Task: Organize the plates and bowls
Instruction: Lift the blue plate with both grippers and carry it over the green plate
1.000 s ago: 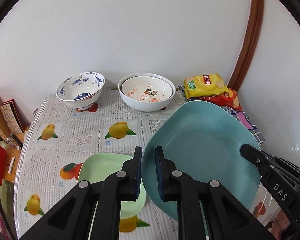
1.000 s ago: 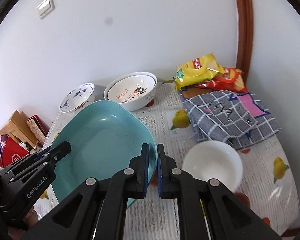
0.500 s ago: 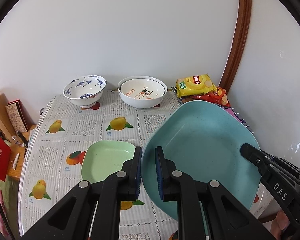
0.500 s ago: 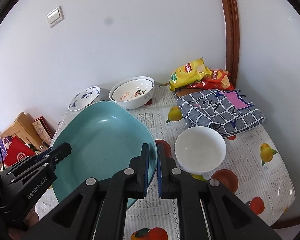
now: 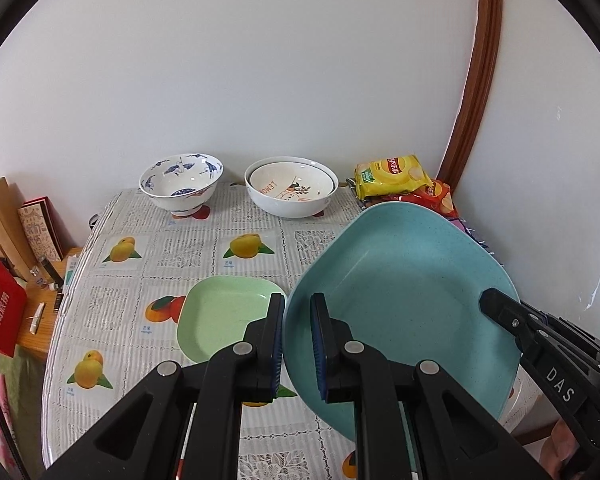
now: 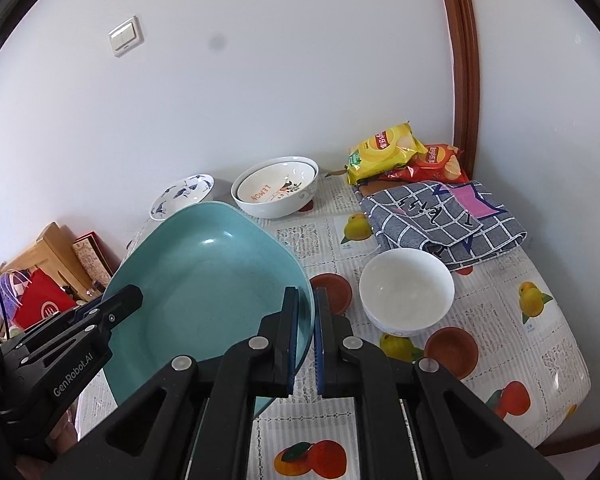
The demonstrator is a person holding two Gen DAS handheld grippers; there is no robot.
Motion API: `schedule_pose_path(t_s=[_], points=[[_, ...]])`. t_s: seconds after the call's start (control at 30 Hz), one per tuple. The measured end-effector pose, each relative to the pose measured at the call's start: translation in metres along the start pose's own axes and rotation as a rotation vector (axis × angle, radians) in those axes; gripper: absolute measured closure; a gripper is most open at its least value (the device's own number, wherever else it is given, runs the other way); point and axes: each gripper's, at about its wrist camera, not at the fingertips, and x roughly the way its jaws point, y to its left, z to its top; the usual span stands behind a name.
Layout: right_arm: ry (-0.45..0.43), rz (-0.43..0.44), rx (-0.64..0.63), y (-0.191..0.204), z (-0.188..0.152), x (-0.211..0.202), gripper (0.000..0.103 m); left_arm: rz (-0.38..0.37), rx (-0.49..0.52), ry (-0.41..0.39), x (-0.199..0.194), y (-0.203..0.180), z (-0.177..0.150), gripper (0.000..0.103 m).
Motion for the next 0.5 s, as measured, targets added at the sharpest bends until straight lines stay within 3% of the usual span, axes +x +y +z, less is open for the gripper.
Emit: schedule_pose_path(t_s=[0.5], points=[[-0.014, 0.011, -0.02, 0.017, -0.001, -0.005, 0.096, 0.01, -0.019, -0.015, -0.01, 0.016, -0.003, 0.09]])
